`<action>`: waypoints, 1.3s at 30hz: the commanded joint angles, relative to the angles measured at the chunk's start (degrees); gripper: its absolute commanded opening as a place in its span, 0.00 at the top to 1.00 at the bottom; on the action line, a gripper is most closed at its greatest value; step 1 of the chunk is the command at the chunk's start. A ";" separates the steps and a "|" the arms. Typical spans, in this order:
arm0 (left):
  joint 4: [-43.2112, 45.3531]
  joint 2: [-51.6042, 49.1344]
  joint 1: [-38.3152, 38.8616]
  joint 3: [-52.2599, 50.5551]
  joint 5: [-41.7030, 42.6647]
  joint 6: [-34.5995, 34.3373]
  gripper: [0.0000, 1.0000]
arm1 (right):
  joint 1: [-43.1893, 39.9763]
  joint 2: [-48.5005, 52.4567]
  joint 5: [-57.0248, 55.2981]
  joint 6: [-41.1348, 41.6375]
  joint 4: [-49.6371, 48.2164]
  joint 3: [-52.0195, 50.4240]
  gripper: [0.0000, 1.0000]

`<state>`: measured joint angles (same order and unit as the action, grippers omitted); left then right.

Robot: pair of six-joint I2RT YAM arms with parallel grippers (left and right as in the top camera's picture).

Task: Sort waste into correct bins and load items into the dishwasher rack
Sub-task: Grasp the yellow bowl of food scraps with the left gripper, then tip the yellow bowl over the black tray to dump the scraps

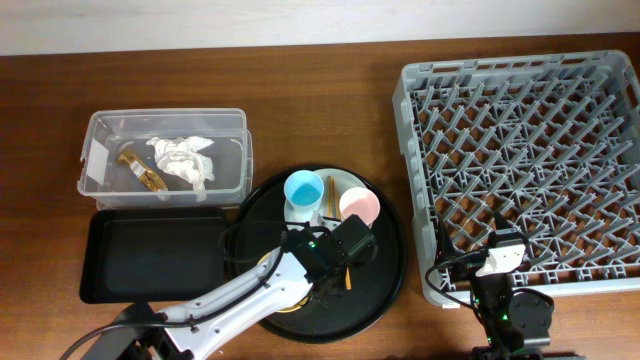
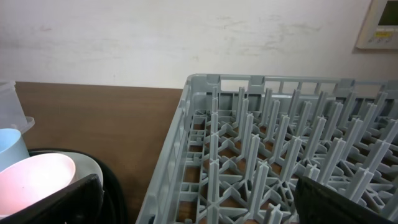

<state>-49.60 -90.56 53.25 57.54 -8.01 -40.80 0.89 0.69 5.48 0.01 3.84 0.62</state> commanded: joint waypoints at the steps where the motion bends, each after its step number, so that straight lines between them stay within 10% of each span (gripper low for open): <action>1: 0.81 -0.50 0.22 -0.50 -1.49 -0.63 0.81 | -0.26 -0.37 -0.09 0.28 0.22 -0.31 0.02; 22: -1.75 5.40 -0.17 -0.09 -1.29 -1.38 1.00 | -0.26 -0.37 -0.09 0.28 0.22 -0.31 0.01; 30: -3.91 10.69 -18.14 3.17 12.20 9.66 1.00 | -0.26 -0.37 -0.11 0.28 0.22 -0.31 0.01; 39: -10.14 25.97 -39.41 4.55 7.10 16.72 1.00 | -0.26 -0.37 -0.11 0.28 0.22 -0.31 0.01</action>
<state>-58.98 -67.66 21.30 60.82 -0.03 -28.45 0.89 0.69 5.45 0.03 3.84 0.62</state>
